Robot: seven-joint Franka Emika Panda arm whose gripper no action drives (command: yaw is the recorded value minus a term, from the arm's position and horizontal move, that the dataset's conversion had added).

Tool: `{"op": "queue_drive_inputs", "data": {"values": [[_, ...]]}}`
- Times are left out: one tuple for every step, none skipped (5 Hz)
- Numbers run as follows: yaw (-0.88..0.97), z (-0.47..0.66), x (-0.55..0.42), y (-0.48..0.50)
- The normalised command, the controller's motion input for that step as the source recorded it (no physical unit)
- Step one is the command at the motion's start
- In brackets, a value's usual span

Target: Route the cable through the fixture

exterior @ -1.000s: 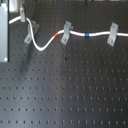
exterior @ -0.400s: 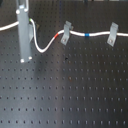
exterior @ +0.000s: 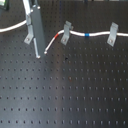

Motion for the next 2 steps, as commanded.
{"op": "queue_drive_inputs", "data": {"values": [[-0.66,0.0,-0.162,0.008],[-0.61,0.0,-0.146,-0.098]]}}
